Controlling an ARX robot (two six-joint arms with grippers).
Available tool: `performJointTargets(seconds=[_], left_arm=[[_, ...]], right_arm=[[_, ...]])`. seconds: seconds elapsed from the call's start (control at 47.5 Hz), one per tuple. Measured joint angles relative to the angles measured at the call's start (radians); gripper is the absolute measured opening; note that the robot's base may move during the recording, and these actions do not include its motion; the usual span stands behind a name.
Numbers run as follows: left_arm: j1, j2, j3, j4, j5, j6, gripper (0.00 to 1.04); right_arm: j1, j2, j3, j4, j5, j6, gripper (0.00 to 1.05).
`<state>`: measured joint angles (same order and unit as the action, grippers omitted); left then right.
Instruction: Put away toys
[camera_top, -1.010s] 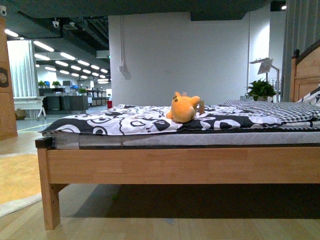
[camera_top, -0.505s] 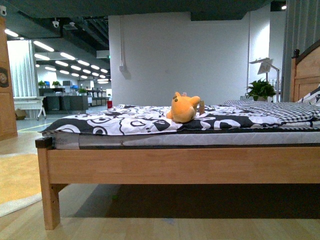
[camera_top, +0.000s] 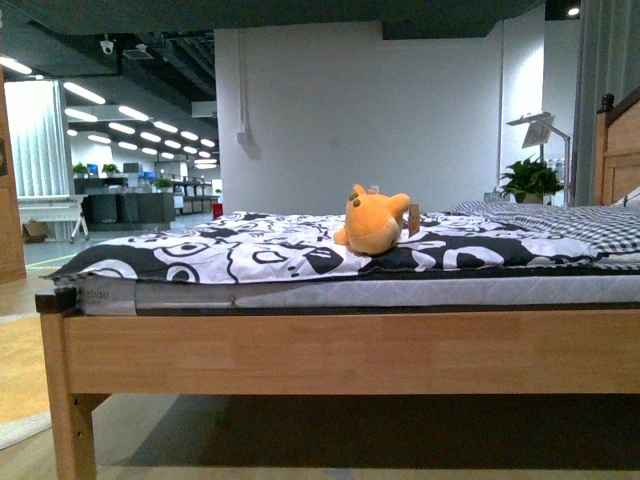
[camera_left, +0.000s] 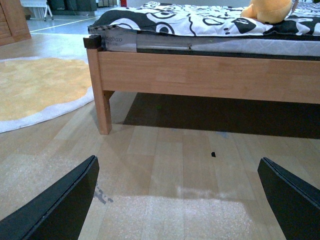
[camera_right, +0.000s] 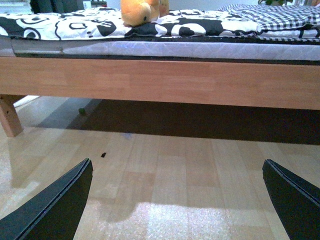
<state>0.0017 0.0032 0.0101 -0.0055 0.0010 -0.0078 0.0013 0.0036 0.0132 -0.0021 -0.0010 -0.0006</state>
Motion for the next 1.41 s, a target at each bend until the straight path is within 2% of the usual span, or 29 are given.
performJointTargets(seconds=[1.41], left_arm=[[0.000,-0.002,0.000,0.000,0.000,0.000,0.99]], right_arm=[[0.000,0.000,0.000,0.000,0.000,0.000,1.04]])
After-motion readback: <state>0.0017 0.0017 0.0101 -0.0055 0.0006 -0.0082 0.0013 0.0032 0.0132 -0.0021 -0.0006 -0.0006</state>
